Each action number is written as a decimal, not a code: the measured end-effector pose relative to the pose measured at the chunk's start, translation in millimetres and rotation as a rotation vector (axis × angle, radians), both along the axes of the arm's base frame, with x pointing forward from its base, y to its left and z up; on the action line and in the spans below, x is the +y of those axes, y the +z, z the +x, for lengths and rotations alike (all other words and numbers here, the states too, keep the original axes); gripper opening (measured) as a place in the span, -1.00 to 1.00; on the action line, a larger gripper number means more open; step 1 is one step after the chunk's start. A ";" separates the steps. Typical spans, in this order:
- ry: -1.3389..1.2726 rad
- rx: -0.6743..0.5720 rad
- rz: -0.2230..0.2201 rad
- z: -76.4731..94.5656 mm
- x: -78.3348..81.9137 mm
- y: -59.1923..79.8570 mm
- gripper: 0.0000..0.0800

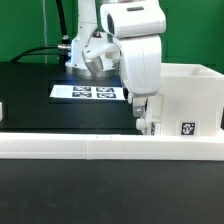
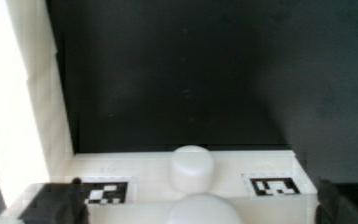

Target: Assemble drawer

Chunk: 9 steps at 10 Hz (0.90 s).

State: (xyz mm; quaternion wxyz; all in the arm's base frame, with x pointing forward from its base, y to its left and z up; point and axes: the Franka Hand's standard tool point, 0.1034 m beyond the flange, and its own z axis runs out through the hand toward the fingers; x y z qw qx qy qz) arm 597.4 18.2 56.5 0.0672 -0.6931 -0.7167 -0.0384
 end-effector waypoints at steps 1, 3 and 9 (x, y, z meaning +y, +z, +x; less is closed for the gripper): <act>-0.002 0.000 0.000 0.4 -1.1 -0.3 0.62; -0.007 0.000 0.000 0.5 -3.8 -0.7 0.62; 0.029 -0.037 -0.001 3.5 0.8 10.3 0.62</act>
Offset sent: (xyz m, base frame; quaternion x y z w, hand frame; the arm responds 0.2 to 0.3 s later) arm 0.0000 0.0000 0.0000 0.0000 0.0000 0.0000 1.0000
